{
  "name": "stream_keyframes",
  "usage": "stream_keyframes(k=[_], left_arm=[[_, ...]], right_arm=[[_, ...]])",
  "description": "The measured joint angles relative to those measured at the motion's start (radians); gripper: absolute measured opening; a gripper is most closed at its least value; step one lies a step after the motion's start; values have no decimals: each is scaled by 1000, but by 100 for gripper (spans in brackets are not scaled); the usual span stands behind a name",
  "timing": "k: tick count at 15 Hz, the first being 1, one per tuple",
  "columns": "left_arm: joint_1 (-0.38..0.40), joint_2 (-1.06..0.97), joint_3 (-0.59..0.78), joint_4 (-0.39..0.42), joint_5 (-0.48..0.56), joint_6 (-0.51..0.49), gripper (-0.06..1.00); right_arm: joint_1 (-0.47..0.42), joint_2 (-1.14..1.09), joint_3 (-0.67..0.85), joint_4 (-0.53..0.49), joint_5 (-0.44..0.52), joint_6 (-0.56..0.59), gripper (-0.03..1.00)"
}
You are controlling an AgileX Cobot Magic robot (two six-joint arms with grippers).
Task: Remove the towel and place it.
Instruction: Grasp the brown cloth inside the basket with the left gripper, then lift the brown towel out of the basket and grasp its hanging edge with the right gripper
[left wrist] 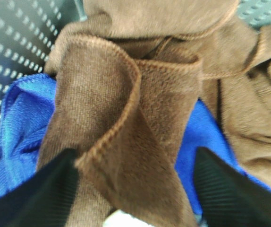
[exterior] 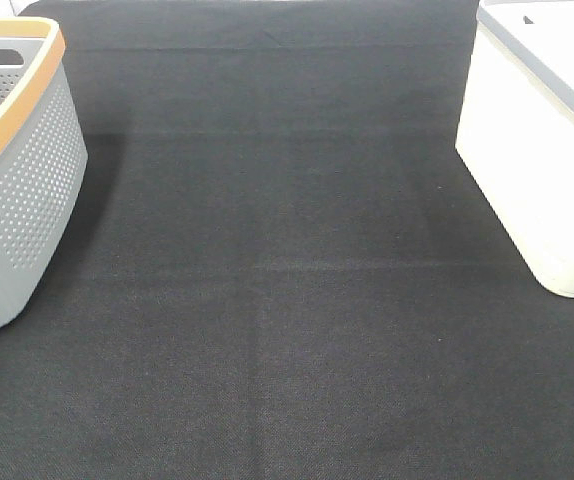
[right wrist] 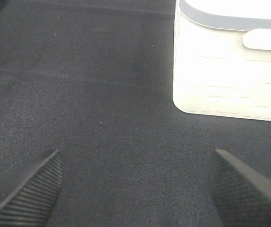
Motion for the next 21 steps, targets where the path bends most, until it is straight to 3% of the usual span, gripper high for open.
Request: stream_keyframes(k=[3, 4, 5, 6, 7, 13, 17, 21], left_arm=[[0, 11, 0, -8, -2, 18, 48], [0, 11, 0, -8, -5, 19, 38], [0, 11, 0, -8, -13, 21, 18], [0, 11, 0, -7, -18, 33, 5], [0, 11, 0, -6, -18, 44, 0], [0, -12, 0, -2, 19, 75, 0], [0, -198, 0, 0, 137, 131, 0], [-8, -430, 0, -37, 179, 132, 0]], right_arm=[[0, 0, 0, 1, 0, 0, 80], [0, 0, 0, 1, 0, 0, 80], [0, 0, 0, 1, 0, 0, 80], [0, 0, 0, 1, 0, 0, 80], [0, 0, 0, 1, 0, 0, 80], [0, 0, 0, 1, 0, 0, 80], [0, 0, 0, 1, 0, 0, 80], [0, 0, 0, 1, 0, 0, 80]])
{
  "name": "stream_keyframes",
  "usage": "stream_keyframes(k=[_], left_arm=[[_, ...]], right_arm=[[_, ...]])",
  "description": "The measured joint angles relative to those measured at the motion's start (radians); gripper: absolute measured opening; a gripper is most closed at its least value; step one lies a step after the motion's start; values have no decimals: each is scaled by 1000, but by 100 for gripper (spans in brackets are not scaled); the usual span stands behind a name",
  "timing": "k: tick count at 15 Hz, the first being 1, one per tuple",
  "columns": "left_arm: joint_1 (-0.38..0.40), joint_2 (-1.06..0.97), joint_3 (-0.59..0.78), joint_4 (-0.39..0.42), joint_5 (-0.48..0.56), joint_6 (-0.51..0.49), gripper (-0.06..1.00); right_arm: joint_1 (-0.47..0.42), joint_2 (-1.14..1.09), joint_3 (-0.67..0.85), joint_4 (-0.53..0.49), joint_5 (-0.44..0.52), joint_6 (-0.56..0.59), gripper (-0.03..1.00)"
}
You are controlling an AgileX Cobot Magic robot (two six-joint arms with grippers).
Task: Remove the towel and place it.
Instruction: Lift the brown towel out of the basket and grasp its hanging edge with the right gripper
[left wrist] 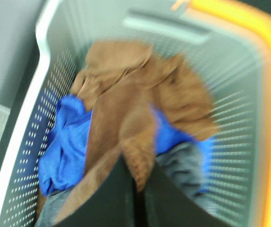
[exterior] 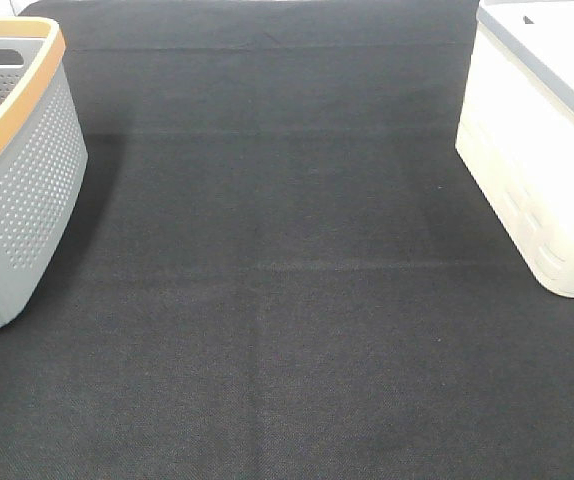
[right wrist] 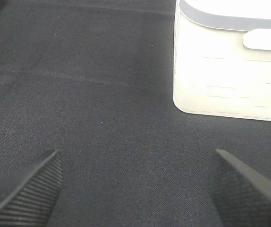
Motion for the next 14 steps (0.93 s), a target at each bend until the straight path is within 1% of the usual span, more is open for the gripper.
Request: stream_keyframes(k=[5, 6, 7, 8, 12, 13, 14], left_arm=[[-8, -237, 0, -126, 2, 18, 0], [-8, -237, 0, -126, 2, 18, 0], [-8, -268, 0, -167, 2, 34, 0], [-8, -303, 0, -244, 0, 63, 0], [-8, -333, 0, -406, -46, 90, 0], [-8, -334, 0, -452, -61, 102, 0], [-8, -334, 0, -502, -74, 122, 0]], right_arm=[[0, 0, 0, 0, -1, 0, 80], [0, 0, 0, 0, -1, 0, 80], [0, 0, 0, 1, -1, 1, 80], [0, 0, 0, 12, -3, 23, 79], [0, 40, 0, 60, -39, 53, 78], [0, 58, 0, 93, -52, 53, 78], [0, 68, 0, 147, -65, 53, 77]])
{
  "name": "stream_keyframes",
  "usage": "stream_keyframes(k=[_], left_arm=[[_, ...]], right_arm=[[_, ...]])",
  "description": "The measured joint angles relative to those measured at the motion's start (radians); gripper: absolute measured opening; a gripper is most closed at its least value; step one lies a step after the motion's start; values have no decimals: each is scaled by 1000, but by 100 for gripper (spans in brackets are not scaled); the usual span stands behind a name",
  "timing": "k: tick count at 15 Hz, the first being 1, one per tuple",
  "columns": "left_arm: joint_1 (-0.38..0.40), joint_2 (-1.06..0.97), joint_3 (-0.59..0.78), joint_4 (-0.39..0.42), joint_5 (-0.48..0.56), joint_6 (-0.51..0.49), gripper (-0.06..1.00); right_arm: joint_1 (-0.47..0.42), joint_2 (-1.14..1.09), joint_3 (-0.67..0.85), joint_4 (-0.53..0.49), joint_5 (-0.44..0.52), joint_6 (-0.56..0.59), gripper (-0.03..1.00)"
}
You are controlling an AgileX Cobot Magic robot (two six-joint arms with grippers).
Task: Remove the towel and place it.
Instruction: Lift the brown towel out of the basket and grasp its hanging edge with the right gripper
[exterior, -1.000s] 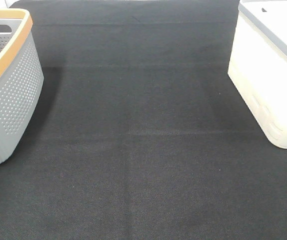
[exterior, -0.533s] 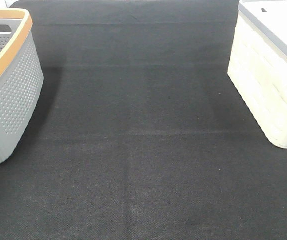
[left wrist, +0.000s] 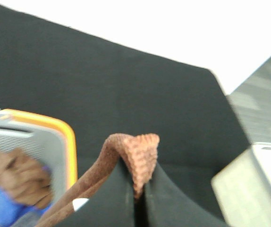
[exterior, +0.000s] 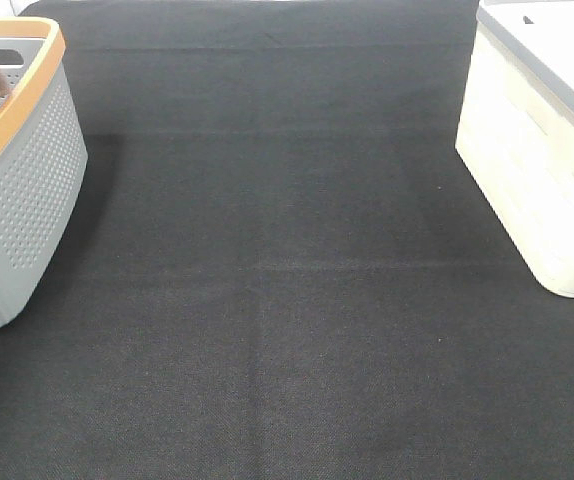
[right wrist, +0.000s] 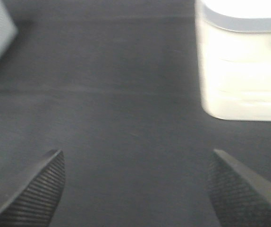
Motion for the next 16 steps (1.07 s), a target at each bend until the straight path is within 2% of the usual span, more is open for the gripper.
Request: stream_keyframes(k=[4, 6, 8, 10, 12, 14, 16], left_arm=[[0, 0, 0, -186, -65, 75, 0], [-34, 0, 0, -231, -112, 111, 0], [-120, 0, 0, -236, -145, 128, 0], [-226, 0, 0, -221, -185, 144, 0], [-339, 0, 0, -168, -257, 148, 0], [-458, 0, 0, -116, -301, 148, 0], [-532, 9, 0, -103, -324, 148, 0]], right_arm=[[0, 86, 0, 172, -22, -17, 64], [0, 151, 0, 274, -27, -118, 61], [0, 228, -5, 413, -41, -262, 58], [0, 301, -34, 496, -45, -397, 56], [16, 377, -80, 527, -55, -487, 56], [74, 489, -133, 531, -81, -611, 55], [108, 593, -183, 534, -101, -691, 55]])
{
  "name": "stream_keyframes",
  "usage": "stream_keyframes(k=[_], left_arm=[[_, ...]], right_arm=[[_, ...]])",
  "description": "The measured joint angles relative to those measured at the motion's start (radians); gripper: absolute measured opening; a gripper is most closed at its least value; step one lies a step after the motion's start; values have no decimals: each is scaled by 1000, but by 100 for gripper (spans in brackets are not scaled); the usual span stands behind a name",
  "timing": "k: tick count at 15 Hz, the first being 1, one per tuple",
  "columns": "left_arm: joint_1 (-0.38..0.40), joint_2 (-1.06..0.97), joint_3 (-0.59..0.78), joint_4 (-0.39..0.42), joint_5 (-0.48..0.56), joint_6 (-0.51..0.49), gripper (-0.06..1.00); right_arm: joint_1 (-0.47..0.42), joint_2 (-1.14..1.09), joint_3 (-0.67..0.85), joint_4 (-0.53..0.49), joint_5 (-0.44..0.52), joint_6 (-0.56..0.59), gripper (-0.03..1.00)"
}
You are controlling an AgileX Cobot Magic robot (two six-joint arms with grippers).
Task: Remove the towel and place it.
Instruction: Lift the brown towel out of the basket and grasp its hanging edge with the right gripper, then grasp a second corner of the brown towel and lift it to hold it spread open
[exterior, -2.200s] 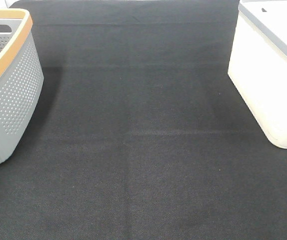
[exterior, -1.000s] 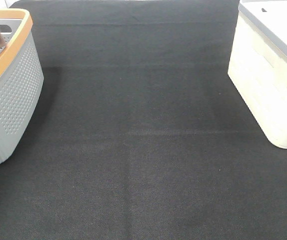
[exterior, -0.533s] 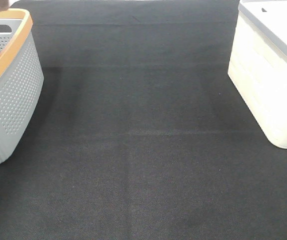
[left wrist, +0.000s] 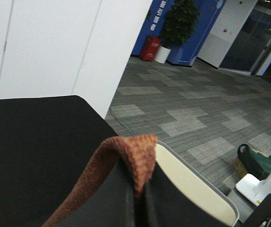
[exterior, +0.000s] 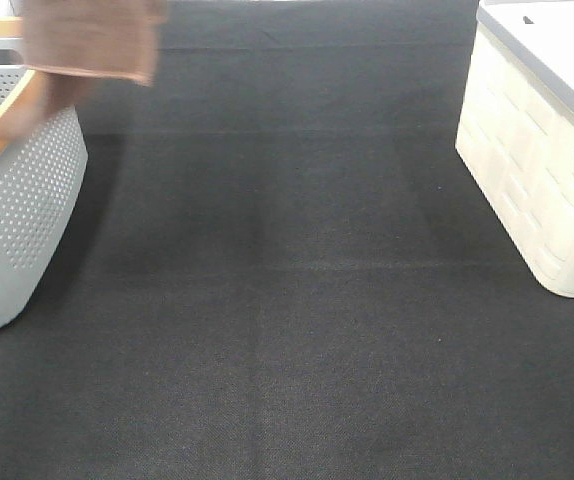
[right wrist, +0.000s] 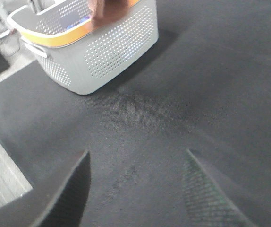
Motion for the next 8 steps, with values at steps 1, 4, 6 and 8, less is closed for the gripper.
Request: stream_keyframes(k=[1, 4, 6, 8], left_arm=[[-33, 12, 0, 3, -12, 0, 0], [-127, 84, 0, 10, -55, -1, 0], [-202, 144, 0, 16, -104, -1, 0], [-252, 178, 0, 17, -140, -1, 0]], right_arm=[[13, 45, -27, 3, -5, -36, 55], [25, 155, -91, 63, -26, -145, 55], [102, 210, -101, 105, -74, -253, 55], [205, 260, -101, 97, -170, -304, 55]])
